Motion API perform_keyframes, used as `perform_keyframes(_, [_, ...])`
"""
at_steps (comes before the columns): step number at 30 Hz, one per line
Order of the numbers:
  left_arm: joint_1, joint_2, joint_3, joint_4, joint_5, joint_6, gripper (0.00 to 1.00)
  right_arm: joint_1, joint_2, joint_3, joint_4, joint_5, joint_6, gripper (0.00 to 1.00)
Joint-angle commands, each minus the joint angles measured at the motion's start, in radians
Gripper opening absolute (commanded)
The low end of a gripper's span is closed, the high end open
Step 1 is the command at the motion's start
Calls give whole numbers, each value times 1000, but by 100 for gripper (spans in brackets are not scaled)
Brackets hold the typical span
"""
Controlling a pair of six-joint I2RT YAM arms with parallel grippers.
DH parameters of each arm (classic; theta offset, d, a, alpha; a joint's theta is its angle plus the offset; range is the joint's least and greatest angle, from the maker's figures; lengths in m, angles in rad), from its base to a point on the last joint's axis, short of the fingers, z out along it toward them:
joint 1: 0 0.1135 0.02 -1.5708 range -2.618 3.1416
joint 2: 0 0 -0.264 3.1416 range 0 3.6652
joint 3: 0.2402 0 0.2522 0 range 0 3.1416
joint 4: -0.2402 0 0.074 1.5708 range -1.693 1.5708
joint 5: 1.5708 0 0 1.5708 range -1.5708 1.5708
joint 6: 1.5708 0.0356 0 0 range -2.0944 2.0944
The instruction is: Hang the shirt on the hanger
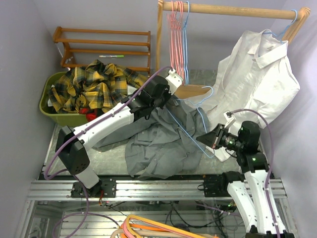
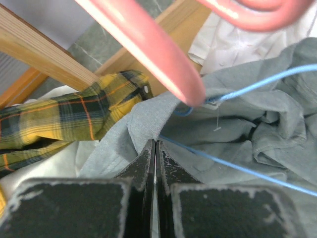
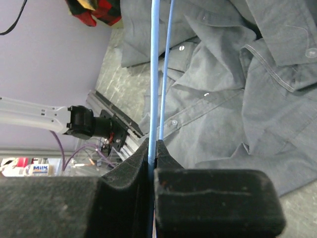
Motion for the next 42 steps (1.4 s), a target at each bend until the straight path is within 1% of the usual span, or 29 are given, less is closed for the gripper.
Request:
perform_keyframes(1, [-6, -9, 3, 97, -89, 67, 7, 2, 2, -18, 186, -136, 39, 0])
perform_keyframes(4, [-7, 5, 13, 96, -82, 71, 7, 3, -5, -41, 245, -164, 70, 0])
perform_keyframes(10, [-19, 24, 29, 52, -22, 35, 7, 4, 31, -116, 456, -208, 159, 0])
perform_keyframes(12, [-24, 19, 21, 63, -15, 32, 7, 13, 61, -131, 491, -185, 158, 0])
perform_keyframes(15, [-32, 14, 31, 62, 7, 18, 7, 68, 100, -145, 554, -114, 162, 0])
perform_keyframes(21, [-53, 24, 69, 27, 61, -16, 7, 264, 226, -204, 740, 99, 143, 0])
perform_keyframes(23, [-58, 25, 67, 19, 71, -20, 7, 277, 271, -214, 804, 119, 132, 0])
perform_keyframes(28, [-63, -2, 22, 3, 112, -30, 7, 275, 407, -198, 866, 153, 66, 0])
perform_keyframes(30, [-66, -15, 5, -22, 137, -32, 7, 274, 471, -193, 913, 146, 61, 0])
perform_keyframes(33, [-67, -36, -29, -88, 182, -16, 7, 272, 526, -172, 959, 143, 49, 0])
perform_keyframes(34, [-67, -39, -46, -106, 194, 2, 10, 272, 542, -164, 964, 137, 44, 0])
perform_keyframes(35, [-68, -36, -61, -123, 195, 21, 16, 272, 557, -158, 968, 131, 40, 0])
perform_keyframes(36, [-68, -27, -69, -141, 183, 36, 32, 273, 567, -154, 972, 126, 36, 0])
perform_keyframes(38, [-67, 0, -44, -213, 192, 84, 68, 273, 581, -152, 973, 126, 28, 0])
perform_keyframes(39, [-66, 11, -22, -249, 208, 104, 95, 272, 583, -153, 968, 129, 22, 0])
perform_keyframes(40, [-64, 14, -1, -277, 223, 130, 100, 272, 586, -152, 964, 129, 15, 0])
perform_keyframes(42, [-22, -19, 5, -245, 260, 172, 99, 272, 584, -155, 951, 132, -3, 0])
